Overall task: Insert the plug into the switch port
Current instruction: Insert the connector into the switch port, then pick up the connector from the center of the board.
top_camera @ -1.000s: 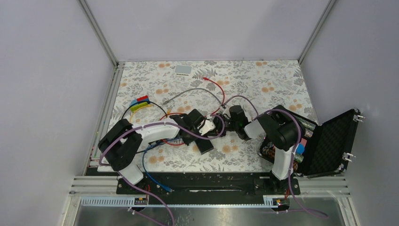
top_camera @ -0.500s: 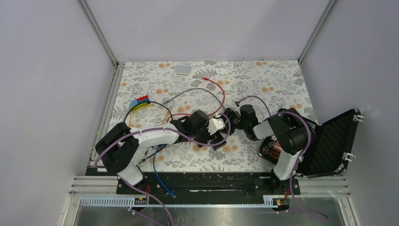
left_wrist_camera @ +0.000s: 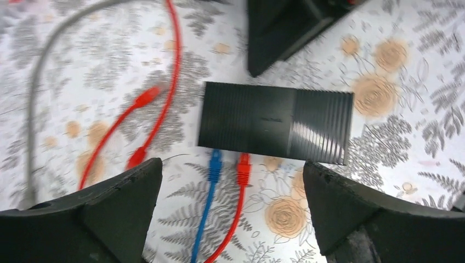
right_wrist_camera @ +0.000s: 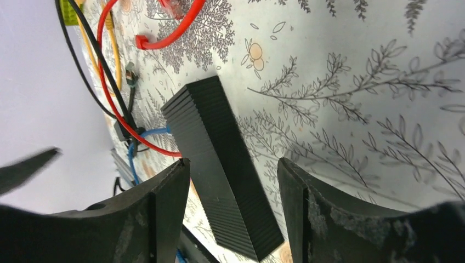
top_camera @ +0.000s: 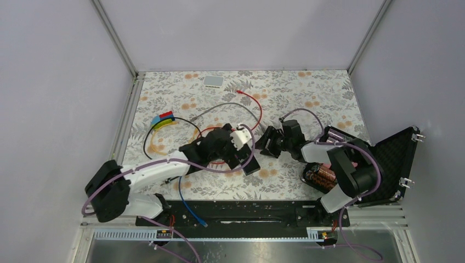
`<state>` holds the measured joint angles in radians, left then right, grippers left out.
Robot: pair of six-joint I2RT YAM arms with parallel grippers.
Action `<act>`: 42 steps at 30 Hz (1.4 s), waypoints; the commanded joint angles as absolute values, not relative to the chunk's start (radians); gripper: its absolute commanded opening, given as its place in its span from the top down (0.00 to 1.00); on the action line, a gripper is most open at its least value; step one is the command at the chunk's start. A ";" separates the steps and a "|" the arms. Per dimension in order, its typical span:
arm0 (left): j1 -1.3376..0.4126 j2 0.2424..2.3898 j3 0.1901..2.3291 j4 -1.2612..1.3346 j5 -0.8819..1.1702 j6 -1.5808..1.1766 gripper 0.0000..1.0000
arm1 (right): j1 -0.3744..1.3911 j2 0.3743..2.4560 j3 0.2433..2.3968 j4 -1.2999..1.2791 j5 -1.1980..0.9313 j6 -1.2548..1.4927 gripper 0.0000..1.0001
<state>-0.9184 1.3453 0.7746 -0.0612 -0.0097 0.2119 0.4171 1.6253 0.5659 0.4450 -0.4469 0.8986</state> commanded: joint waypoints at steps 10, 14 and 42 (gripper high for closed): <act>-0.429 1.153 0.980 -0.409 -0.401 -0.328 0.01 | 0.411 1.224 0.617 0.007 -0.230 0.507 0.35; -0.312 1.132 0.912 -0.351 -0.248 -0.326 0.10 | 0.411 1.197 0.624 -0.022 -0.255 0.494 0.36; -0.167 1.595 1.093 -0.522 -0.051 -0.321 0.45 | 0.410 1.261 0.642 0.047 -0.420 0.491 0.40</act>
